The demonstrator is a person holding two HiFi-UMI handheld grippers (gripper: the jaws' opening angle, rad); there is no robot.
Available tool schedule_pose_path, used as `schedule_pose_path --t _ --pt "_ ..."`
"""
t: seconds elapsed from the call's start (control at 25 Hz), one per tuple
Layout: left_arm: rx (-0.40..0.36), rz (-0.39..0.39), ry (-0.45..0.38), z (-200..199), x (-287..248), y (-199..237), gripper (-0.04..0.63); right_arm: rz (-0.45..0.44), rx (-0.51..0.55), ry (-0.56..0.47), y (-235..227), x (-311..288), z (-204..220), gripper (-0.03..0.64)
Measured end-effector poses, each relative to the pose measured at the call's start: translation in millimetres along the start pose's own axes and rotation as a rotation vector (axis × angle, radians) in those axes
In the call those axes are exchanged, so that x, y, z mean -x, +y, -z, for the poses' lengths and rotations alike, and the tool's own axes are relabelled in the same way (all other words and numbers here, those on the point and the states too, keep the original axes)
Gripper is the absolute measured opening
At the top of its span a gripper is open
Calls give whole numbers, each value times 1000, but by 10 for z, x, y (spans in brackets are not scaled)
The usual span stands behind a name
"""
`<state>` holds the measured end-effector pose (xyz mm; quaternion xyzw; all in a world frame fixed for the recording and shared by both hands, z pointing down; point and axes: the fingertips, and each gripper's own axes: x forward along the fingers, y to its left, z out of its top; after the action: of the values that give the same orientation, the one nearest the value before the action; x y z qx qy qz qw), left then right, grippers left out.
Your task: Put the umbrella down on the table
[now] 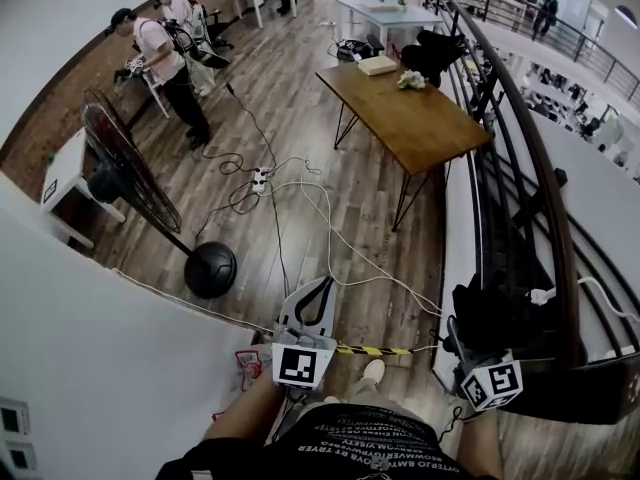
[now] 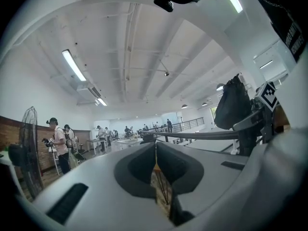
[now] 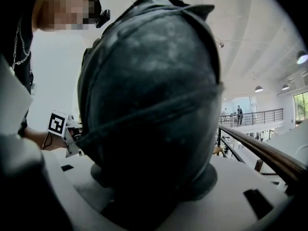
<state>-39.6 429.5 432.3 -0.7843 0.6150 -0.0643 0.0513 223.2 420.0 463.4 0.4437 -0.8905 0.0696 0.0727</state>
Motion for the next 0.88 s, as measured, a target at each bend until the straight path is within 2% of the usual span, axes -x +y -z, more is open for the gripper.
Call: schedule_pose_path --t 0.2,0.6,0.88 --pt "29 -20 -14 -126 -268 46 31 -19 -3 -8 -210 -187 -83 279" --pt "-7 -71 -92 -572 -731 -36 31 -74 -2 -51 -718 -422 -318 279" --pt "-20 -90 -71 -444 -764 -128 31 -94 -5 -46 -921 -468 -168 279"
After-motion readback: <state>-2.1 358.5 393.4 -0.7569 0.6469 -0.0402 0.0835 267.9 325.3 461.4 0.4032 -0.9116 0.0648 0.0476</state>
